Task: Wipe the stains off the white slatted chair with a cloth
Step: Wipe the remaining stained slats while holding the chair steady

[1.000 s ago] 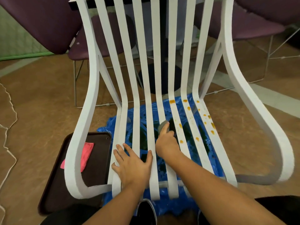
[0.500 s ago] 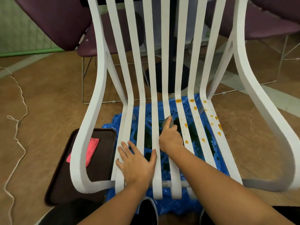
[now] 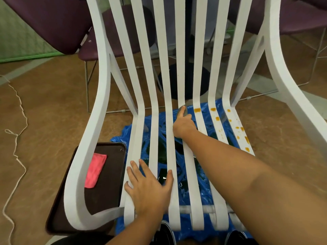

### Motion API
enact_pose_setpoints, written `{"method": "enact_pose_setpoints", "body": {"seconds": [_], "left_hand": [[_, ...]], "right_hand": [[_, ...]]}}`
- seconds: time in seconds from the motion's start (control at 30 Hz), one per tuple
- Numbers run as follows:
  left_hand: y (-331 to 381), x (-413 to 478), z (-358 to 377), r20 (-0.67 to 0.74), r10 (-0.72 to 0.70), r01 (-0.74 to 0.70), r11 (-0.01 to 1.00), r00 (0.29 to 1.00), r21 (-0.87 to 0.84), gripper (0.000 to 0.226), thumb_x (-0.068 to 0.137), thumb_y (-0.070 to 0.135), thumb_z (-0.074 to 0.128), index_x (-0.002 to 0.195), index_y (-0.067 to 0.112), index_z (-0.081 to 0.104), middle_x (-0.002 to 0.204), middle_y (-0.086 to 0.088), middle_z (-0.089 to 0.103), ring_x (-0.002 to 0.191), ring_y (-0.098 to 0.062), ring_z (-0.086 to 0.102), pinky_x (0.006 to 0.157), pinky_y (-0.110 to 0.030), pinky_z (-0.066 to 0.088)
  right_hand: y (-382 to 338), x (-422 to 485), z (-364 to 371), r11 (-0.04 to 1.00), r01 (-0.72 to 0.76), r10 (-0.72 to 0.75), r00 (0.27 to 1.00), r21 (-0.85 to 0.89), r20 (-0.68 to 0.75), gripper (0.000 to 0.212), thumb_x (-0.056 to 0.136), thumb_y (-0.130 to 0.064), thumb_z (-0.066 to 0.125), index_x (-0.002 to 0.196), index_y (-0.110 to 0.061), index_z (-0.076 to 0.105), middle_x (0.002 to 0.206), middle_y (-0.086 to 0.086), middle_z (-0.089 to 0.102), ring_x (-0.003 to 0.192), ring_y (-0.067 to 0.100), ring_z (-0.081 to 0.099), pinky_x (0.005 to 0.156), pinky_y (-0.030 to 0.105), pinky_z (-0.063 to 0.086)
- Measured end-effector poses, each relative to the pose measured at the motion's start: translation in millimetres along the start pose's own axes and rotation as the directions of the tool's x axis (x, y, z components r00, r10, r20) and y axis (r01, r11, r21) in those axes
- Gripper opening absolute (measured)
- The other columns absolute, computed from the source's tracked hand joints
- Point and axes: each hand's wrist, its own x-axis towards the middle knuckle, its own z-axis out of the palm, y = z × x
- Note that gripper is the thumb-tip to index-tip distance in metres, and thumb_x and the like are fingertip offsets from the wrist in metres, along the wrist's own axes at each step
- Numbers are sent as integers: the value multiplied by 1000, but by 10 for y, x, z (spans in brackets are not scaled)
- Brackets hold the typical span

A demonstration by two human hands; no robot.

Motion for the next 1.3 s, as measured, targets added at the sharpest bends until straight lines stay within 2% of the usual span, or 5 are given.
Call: {"method": "enact_pose_setpoints", "body": {"seconds": [0.13, 0.33, 0.5, 0.93, 1.3], "left_hand": [[11, 1, -23, 3, -2, 2, 1000, 1000, -19, 105, 83, 86, 26, 163, 19, 6, 169, -11, 1, 155, -30, -2, 119, -53, 17], [14, 22, -43, 19, -4, 5, 999, 1000, -34, 106, 83, 86, 27, 163, 20, 7, 169, -10, 1, 155, -29, -2, 118, -53, 16], [7, 19, -80, 34, -3, 4, 999, 999, -32, 104, 85, 84, 28, 162, 17, 10, 169, -12, 1, 154, -29, -2, 119, -55, 15], [4, -48, -141, 48, 18, -18, 1000, 999, 0, 96, 86, 84, 24, 157, 20, 30, 168, -15, 4, 154, -33, -1, 117, -58, 19], [5, -26, -78, 46, 34, -33, 999, 998, -16, 96, 88, 82, 23, 163, 24, 11, 168, -17, -1, 155, -34, -5, 117, -60, 17]], "right_hand": [[-54, 154, -18, 1000, -23, 24, 999, -15, 27, 112, 89, -19, 67, 153, -18, -26, 141, 25, 30, 116, 39, 53, 97, 50, 50], [5, 106, -22, 993, -9, 6, 1000, 118, 30, 80, 105, -37, 38, 155, -21, -22, 148, 23, 24, 120, 36, 49, 98, 47, 45], [100, -332, 83, 985, -11, 11, 1000, 174, 2, 75, 106, -37, 35, 155, -22, -20, 145, 26, 28, 113, 37, 54, 96, 48, 49], [570, -1977, 511, 978, 13, 3, 997, 207, -74, 67, 106, -42, 28, 157, -30, -15, 124, 16, 49, 64, 13, 51, 48, 25, 36], [405, -1435, 354, 973, -16, 48, 990, 229, -133, 68, 106, -38, 30, 157, -18, -10, 125, 24, 54, 94, 32, 63, 71, 37, 47]]}}
